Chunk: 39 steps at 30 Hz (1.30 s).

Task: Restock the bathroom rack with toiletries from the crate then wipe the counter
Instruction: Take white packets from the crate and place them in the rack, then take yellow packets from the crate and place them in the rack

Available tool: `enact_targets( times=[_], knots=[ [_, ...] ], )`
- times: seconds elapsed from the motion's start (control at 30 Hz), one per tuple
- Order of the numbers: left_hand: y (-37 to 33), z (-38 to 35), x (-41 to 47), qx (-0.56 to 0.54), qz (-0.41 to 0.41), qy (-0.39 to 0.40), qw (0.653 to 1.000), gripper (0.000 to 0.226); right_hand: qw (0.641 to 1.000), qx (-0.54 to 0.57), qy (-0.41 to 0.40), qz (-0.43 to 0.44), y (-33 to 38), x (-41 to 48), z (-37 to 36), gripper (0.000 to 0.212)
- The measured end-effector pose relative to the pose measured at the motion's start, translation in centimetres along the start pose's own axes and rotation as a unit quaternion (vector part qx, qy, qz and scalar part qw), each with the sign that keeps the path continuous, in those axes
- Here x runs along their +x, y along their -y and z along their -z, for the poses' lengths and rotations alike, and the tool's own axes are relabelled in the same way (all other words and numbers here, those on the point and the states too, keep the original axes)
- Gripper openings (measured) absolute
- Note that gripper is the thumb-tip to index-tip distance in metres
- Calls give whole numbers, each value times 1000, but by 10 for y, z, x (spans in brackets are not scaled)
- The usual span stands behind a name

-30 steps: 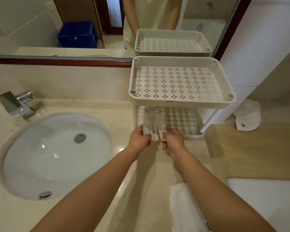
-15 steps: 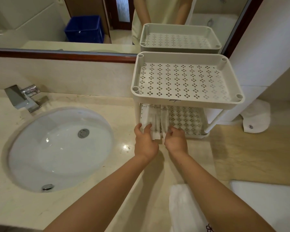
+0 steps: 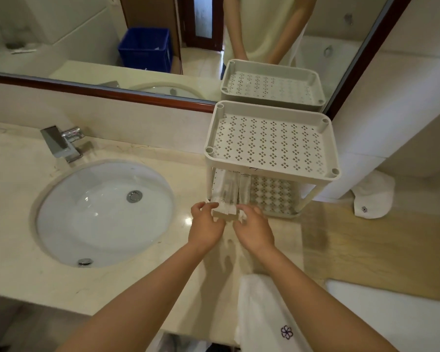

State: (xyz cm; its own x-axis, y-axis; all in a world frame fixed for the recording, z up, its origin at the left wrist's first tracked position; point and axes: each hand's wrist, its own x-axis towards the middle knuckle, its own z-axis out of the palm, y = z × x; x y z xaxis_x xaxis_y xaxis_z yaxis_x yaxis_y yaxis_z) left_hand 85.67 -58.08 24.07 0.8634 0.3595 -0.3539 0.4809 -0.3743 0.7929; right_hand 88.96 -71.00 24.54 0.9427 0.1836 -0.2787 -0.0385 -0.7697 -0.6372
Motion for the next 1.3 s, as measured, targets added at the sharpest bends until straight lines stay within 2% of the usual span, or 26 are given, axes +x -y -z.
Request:
enact_targets(
  times=[0.13, 0.6, 0.83, 1.13, 1.3],
  knots=[
    [13, 12, -18, -51, 17, -20, 998, 47, 997, -10, 31, 64, 12, -15, -7, 51],
    [104, 123, -116, -145, 90, -213, 962, 41, 960, -53, 157, 224, 101, -75, -85, 56],
    [173, 201, -202, -128, 119, -306, 936, 40, 921, -65, 214, 320, 168, -144, -151, 56],
    [281, 284, -348, -117, 156, -384, 902, 41, 860, -78, 285, 416, 239, -289, -262, 58],
    [340, 316, -423, -155, 190, -434, 867, 38, 823, -82, 316, 465, 263, -366, -321, 56]
  ],
)
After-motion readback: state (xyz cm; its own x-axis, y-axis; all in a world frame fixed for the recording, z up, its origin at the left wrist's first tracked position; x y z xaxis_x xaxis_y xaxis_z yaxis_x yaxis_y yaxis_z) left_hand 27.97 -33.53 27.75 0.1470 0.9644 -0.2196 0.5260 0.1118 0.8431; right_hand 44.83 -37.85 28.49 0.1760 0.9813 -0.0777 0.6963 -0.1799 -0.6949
